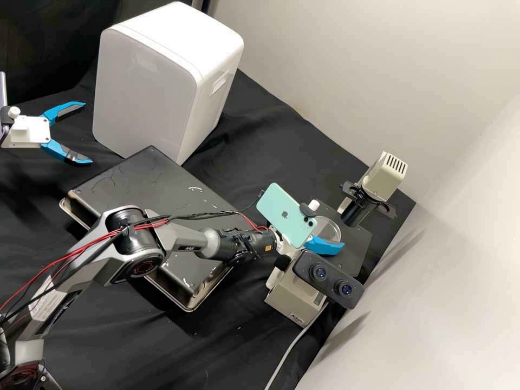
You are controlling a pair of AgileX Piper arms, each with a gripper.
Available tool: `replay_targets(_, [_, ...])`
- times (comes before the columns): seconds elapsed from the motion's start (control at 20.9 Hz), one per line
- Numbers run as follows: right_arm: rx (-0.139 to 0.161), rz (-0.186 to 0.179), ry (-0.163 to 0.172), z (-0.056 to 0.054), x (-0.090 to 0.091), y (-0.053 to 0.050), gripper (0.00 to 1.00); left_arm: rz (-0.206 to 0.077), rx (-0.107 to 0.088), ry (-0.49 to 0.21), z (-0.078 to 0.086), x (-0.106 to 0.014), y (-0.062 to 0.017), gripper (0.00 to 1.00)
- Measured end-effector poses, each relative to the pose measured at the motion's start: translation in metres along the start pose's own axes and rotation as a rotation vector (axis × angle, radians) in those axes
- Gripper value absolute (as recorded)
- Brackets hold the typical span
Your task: Place the petri dish on the bench
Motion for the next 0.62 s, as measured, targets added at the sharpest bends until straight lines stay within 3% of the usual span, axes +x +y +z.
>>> replay_targets(0.38, [-0.021,-0.020,0.024,-0.0023,0.0008,-0.0045,0.00,0.000,0.000,0.000,0.0000,0.0000,0.0000,1.00])
replay_targets(0.62, [-0.012,-0.028,0.037,-0.0072,0.0006,-0.0086,0.00,0.000,0.000,0.000,0.0000,0.0000,0.0000,1.00])
